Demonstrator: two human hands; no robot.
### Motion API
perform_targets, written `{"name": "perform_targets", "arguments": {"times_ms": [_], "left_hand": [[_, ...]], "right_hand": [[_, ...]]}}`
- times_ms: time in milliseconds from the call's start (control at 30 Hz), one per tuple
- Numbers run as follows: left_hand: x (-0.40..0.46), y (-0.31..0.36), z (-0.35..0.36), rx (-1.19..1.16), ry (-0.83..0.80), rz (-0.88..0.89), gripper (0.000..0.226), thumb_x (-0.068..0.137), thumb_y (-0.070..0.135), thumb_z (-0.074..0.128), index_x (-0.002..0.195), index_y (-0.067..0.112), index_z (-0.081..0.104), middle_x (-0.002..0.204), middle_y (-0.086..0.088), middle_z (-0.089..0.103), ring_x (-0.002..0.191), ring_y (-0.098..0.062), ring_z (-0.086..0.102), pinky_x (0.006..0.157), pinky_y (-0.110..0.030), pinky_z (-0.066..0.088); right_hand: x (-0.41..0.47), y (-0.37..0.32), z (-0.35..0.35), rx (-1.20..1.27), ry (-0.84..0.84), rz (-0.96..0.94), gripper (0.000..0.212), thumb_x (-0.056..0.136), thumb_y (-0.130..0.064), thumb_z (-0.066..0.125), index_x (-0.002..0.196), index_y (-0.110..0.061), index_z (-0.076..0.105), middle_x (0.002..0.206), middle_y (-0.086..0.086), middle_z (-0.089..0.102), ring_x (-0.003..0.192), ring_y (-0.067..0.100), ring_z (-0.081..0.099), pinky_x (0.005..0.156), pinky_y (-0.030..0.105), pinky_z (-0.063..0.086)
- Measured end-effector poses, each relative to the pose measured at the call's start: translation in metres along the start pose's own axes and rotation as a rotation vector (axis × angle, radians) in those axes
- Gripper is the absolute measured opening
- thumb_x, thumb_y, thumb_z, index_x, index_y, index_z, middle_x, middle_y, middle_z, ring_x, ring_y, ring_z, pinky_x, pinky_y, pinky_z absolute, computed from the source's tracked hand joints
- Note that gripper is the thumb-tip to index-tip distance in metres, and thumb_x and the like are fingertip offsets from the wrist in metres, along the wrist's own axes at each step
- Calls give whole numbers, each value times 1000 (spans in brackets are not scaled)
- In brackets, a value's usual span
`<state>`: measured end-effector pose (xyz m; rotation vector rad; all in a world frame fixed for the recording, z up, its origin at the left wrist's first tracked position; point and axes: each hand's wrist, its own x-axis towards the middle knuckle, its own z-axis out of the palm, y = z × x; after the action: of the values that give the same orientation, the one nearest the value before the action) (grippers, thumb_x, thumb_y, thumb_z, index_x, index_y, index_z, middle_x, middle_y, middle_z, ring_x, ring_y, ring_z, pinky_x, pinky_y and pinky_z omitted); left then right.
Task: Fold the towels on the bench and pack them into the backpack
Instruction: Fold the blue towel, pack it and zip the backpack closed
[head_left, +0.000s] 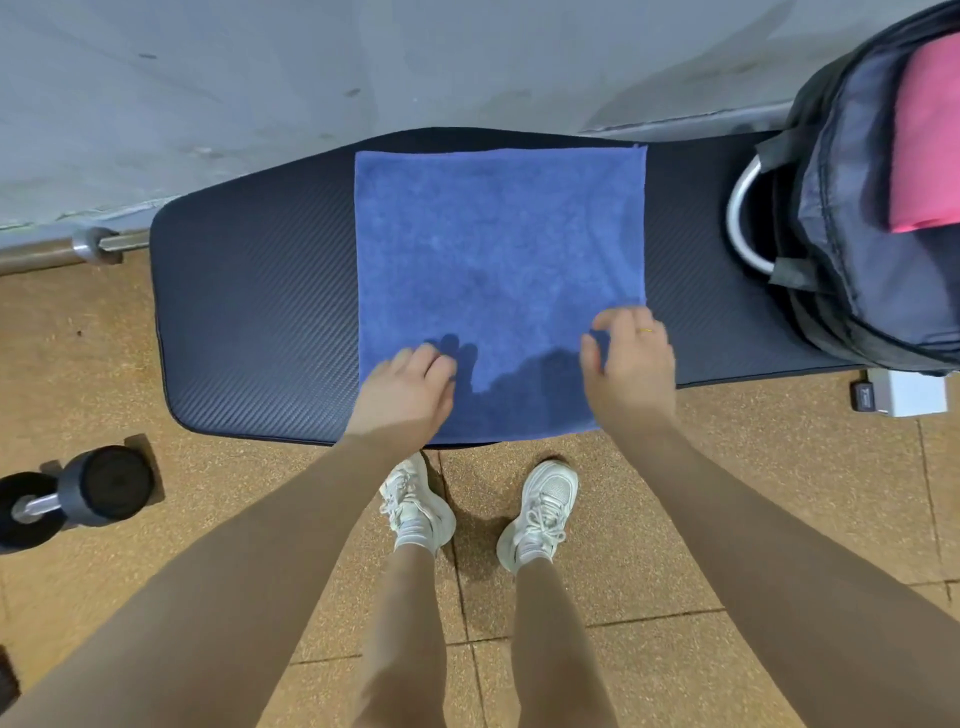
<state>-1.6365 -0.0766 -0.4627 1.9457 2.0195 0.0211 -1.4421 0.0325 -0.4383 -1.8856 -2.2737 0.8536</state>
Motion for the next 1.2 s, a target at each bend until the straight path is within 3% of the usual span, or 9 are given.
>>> {"name": "perform_targets", "arguments": {"times_ms": [67,133,233,367,600,733,833,1033,1200], "left_hand": [[32,0,4,-8,50,-4,41,79,23,38,112,6,56,114,-13,63,98,-32,64,81,-36,46],[58,-1,6,-39,40,4,56,82,25,33,133,3,44,141,-14,44,129,-31,44,107,-36,26],[78,-20,16,-34,-33,-47,68,86,40,17,146,7,18,155,-9,14,144,-27,11,115,-34,0],[72,-47,32,47,33,-75,77,85,58,25,146,11,19,155,-10,16,142,-32,14,113,-41,4],[71,-42,18,2,-124,-165,92,72,76,24,147,29,-1,157,-4,-9,143,-31,-9,115,-44,-5],[51,-47,9,18,-209,-198,85,85,65,34,142,28,-15,155,-3,-18,143,-28,-15,114,-45,-8],[7,-49,6,-22,-150,-284,73,92,56,33,147,20,1,156,-11,0,143,-33,4,114,-49,5],[-37,-18,-1,-256,-90,-791,61,93,33,49,142,5,26,147,-18,24,132,-38,25,105,-51,24],[-42,2,8,-407,48,-1073,45,89,34,56,115,-2,51,129,-22,37,115,-39,37,99,-44,31]], "right_hand": [[10,-25,24,-8,-119,-184,40,91,-19,44,127,-4,50,142,16,41,134,33,34,109,42,25],[22,-45,46,-29,-183,-304,51,95,-22,39,143,-8,30,156,8,18,145,23,11,116,33,4],[42,-49,74,-127,-191,-368,58,97,-31,34,148,-12,12,158,3,3,146,18,-1,114,27,-9],[60,-16,83,-347,-63,-440,60,89,-43,32,143,-18,33,152,5,30,140,26,30,113,38,10],[69,44,25,-461,-158,-129,71,86,-59,7,149,-26,2,158,-4,0,146,22,2,115,41,0],[61,44,2,-207,-175,2,55,98,-33,34,148,-16,16,157,5,10,145,24,10,116,41,12],[37,43,-16,-11,-65,125,35,96,-20,42,129,-9,43,134,8,45,120,27,45,88,39,41],[-12,60,-13,94,-212,609,29,88,-34,58,91,-5,55,71,4,52,73,28,53,57,30,35],[-21,59,10,682,-222,982,37,82,-37,66,109,-15,53,91,3,53,75,19,49,63,30,41]]}}
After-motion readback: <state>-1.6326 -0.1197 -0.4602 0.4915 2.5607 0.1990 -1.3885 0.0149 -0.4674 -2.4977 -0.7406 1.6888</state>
